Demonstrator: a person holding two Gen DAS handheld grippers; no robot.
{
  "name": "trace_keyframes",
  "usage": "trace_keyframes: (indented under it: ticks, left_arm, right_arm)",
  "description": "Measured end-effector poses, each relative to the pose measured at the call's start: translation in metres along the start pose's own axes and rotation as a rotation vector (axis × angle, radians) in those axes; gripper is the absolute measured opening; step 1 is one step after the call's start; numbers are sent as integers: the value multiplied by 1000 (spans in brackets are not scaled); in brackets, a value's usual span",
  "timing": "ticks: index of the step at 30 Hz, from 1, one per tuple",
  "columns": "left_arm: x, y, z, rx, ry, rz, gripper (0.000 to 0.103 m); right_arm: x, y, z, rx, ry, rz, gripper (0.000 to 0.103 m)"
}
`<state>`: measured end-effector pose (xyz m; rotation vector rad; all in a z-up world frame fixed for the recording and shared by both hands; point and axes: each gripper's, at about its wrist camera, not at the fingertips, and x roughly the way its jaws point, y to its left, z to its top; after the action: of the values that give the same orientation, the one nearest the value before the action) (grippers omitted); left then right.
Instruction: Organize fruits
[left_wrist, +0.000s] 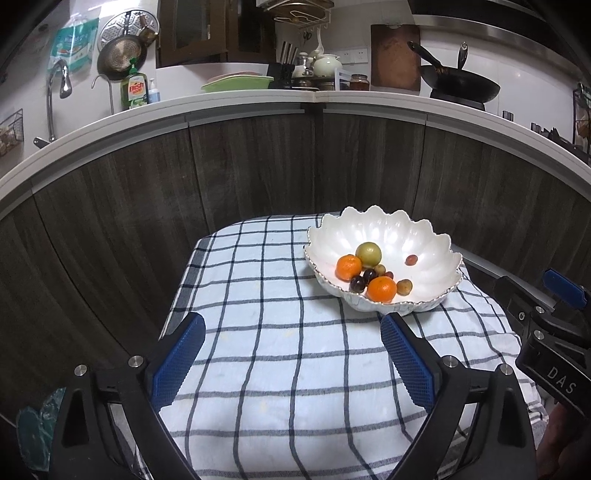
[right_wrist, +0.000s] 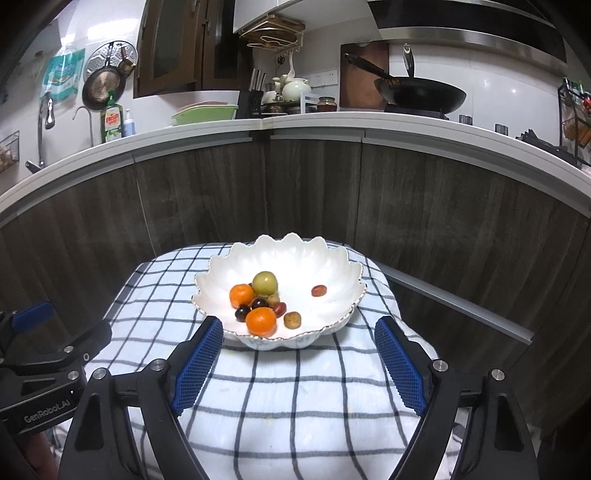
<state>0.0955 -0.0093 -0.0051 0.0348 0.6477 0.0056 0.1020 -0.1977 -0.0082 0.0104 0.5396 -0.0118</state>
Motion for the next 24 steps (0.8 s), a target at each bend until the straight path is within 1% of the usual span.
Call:
trace_keyframes:
  ticks: [7, 24]
  left_arm:
    - [-7, 4, -9, -5, -2, 12, 98]
    - [-14, 6, -19, -8, -2, 5, 98]
  right_arm:
    - [-9, 1, -10, -5, -7, -5, 85]
    - [-16, -5, -22, 4, -4, -11, 85]
